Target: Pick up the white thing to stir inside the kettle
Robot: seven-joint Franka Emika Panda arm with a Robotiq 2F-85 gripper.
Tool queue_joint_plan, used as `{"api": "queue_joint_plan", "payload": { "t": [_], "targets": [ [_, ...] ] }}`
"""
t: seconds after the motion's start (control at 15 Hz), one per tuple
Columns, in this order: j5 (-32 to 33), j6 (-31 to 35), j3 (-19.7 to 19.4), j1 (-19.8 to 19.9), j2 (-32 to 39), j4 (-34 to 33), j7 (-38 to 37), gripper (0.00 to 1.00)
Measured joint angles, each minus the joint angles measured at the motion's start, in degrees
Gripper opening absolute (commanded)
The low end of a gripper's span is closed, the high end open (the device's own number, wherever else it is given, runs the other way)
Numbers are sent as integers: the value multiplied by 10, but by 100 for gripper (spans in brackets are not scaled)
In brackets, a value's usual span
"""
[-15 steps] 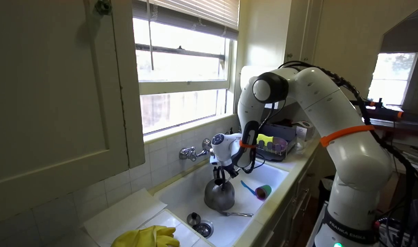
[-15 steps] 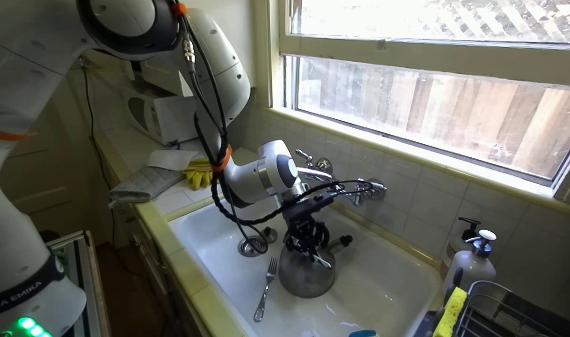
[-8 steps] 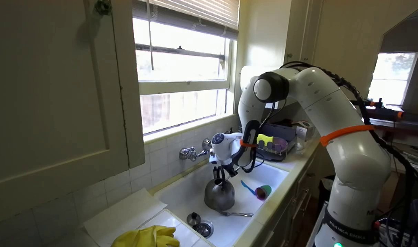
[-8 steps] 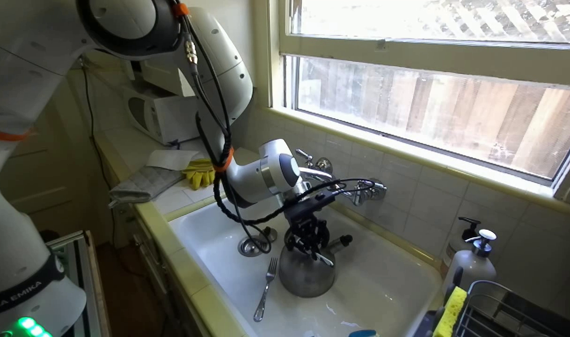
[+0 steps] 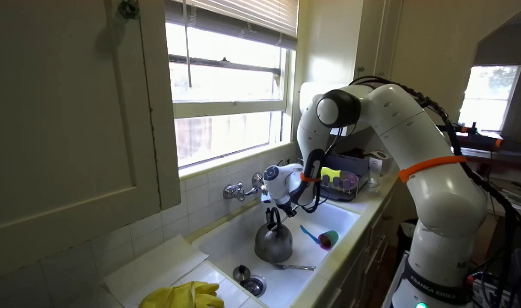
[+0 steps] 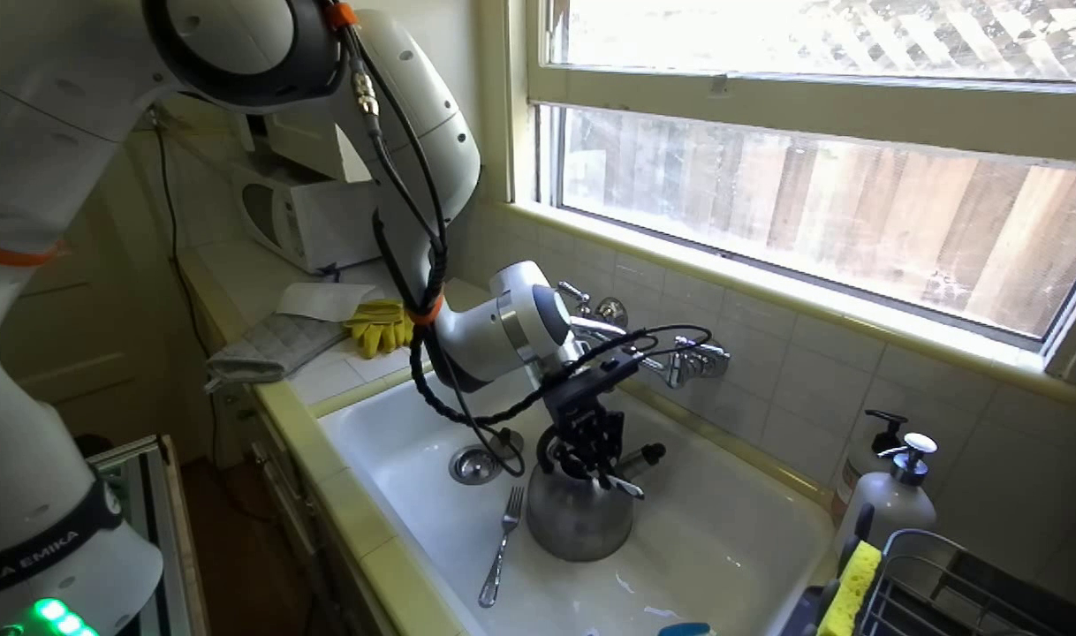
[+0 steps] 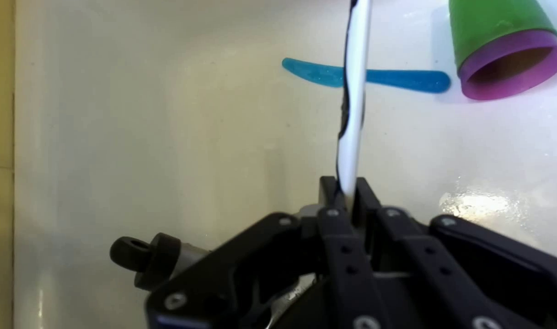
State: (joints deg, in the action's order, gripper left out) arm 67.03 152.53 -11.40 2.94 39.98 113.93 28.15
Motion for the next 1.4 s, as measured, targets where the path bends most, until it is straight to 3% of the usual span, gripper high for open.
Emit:
{"api": "queue_joint_plan", "payload": {
  "t": [0.4, 0.87, 1.4],
  "targets": [
    [22, 0, 19, 13, -1, 0, 0, 3],
    [77, -25, 18, 12, -1, -15, -57, 3],
    [123, -45, 25, 13, -3, -12, -49, 3]
  ]
}}
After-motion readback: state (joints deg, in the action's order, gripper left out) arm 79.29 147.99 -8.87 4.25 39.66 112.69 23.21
